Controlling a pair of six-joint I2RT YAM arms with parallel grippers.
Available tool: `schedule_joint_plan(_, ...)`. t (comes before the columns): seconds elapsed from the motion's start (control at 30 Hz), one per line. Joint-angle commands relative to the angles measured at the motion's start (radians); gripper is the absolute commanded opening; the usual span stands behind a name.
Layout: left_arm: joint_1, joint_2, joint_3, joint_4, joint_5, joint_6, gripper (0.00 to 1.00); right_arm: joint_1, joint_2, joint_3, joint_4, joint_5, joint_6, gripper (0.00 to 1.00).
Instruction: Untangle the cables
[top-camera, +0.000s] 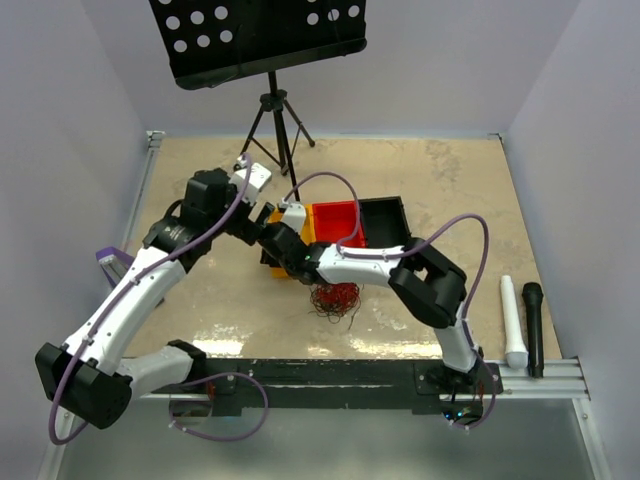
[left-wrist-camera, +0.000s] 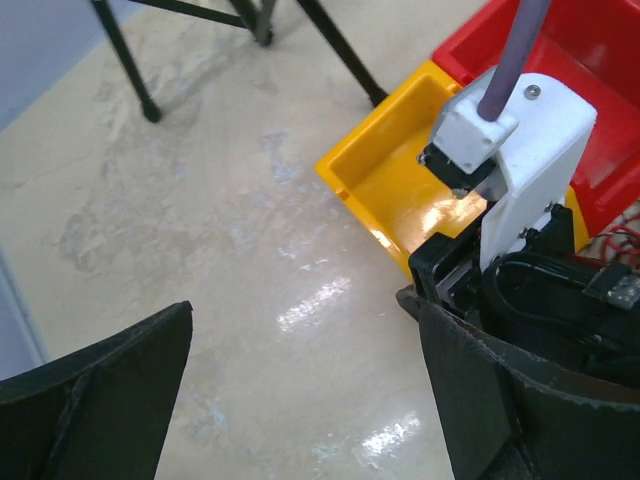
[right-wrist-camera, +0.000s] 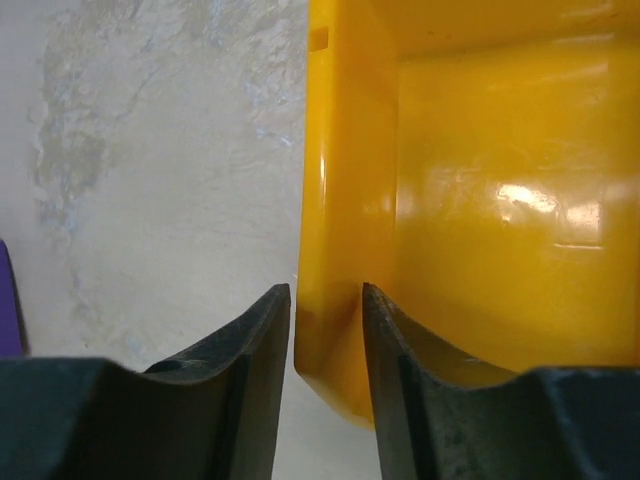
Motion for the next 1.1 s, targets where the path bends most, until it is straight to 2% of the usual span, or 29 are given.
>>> schedule_joint_plan(0.0,0.052,-0.031,-0.015,0.014,-0.002,-0.036,1.0,0.0,0.061,0.177,-0.065,0.055,0.104,0.45)
schedule_joint_plan(0.1,0.112,-0.015,-0.006,-0.02,0.052,-0.036,1.0,0.0,0.06,0.197,-0.079,0.078,0.115,0.61)
schedule_joint_plan(0.17,0.126,-0.025,-0.023,-0.015,0.057,-0.027,1.0,-0.001,0.028,0.174,-0.076,0.09,0.108,0.68)
schedule_joint_plan(0.33,0.126,-0.034,-0.056,-0.012,0.058,-0.025,1.0,0.002,-0.156,0.003,-0.052,0.102,0.097,0.74)
schedule_joint_plan(0.57,0.106,-0.022,-0.101,-0.03,0.202,0.018,1.0,0.007,-0.509,-0.347,-0.073,0.185,0.152,0.73)
schedule_joint_plan(0.73,-0.031,-0.013,-0.144,-0.018,0.161,0.03,1.0,0.007,-0.672,-0.554,-0.125,0.164,0.241,0.7)
schedule_joint_plan(0.87,-0.097,0.008,-0.155,-0.018,0.215,0.041,1.0,0.008,-0.725,-0.665,-0.099,0.129,0.298,0.69)
schedule_joint_plan(0.97,-0.121,0.024,-0.156,-0.023,0.256,0.062,1.0,0.008,-0.701,-0.7,-0.07,0.101,0.307,0.67)
schedule_joint_plan(1.07,-0.134,0.033,-0.158,-0.026,0.296,0.094,1.0,0.017,-0.658,-0.719,-0.015,0.05,0.298,0.58)
